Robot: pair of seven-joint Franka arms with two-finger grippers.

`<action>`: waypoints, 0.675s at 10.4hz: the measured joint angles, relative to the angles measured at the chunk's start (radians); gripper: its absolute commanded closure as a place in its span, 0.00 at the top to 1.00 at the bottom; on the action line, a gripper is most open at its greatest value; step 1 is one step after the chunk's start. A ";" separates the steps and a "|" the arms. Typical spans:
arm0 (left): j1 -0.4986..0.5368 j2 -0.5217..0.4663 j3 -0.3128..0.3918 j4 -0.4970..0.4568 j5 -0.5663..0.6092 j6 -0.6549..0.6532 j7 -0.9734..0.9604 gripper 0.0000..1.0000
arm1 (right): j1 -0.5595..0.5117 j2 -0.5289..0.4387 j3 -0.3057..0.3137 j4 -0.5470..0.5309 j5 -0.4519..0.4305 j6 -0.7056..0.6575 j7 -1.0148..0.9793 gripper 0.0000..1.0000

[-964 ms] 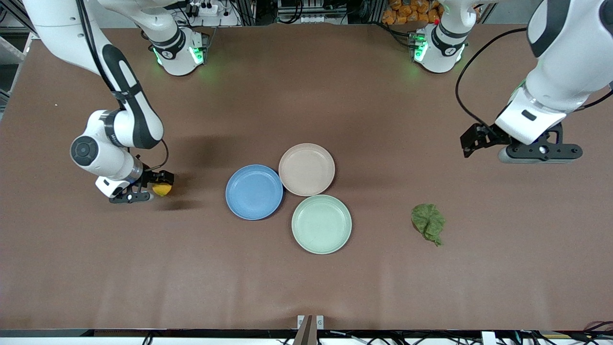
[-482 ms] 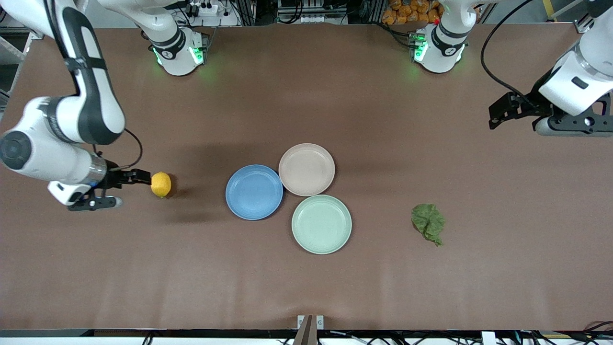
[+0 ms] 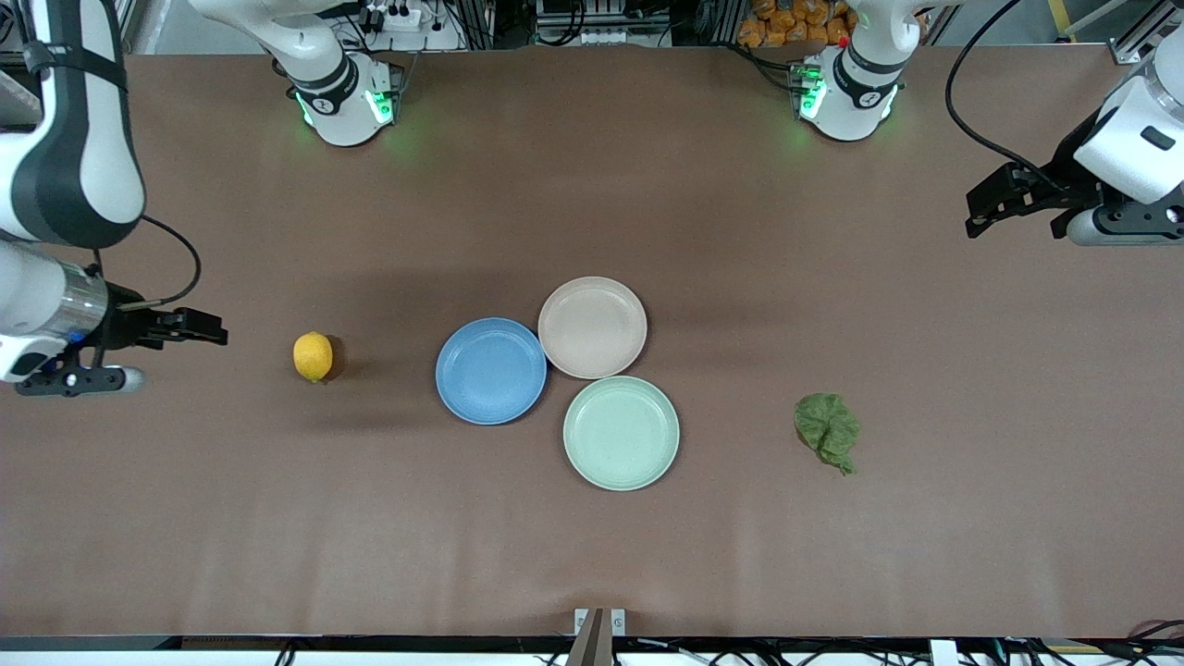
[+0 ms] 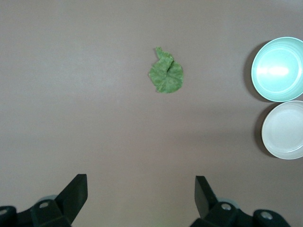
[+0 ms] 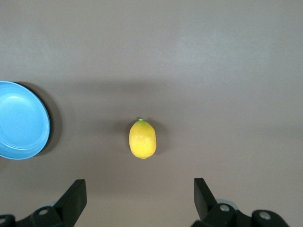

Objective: Pick lemon and lettuce from blue and beige plates

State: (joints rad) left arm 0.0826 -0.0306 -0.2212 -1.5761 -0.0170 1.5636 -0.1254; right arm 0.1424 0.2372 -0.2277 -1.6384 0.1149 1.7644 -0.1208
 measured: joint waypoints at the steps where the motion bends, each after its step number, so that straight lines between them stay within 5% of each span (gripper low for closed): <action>1: 0.000 0.000 0.000 0.000 0.000 0.000 0.000 1.00 | 0.005 -0.011 -0.005 0.014 0.000 -0.015 0.047 1.00; 7: -0.002 -0.025 -0.010 0.003 0.000 0.001 0.000 1.00 | 0.017 -0.092 -0.008 0.097 -0.030 -0.077 0.116 1.00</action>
State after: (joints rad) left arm 0.0807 -0.0560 -0.2307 -1.5731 -0.0170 1.5646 -0.1254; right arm 0.1597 0.1455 -0.2358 -1.5417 0.0845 1.6874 -0.0047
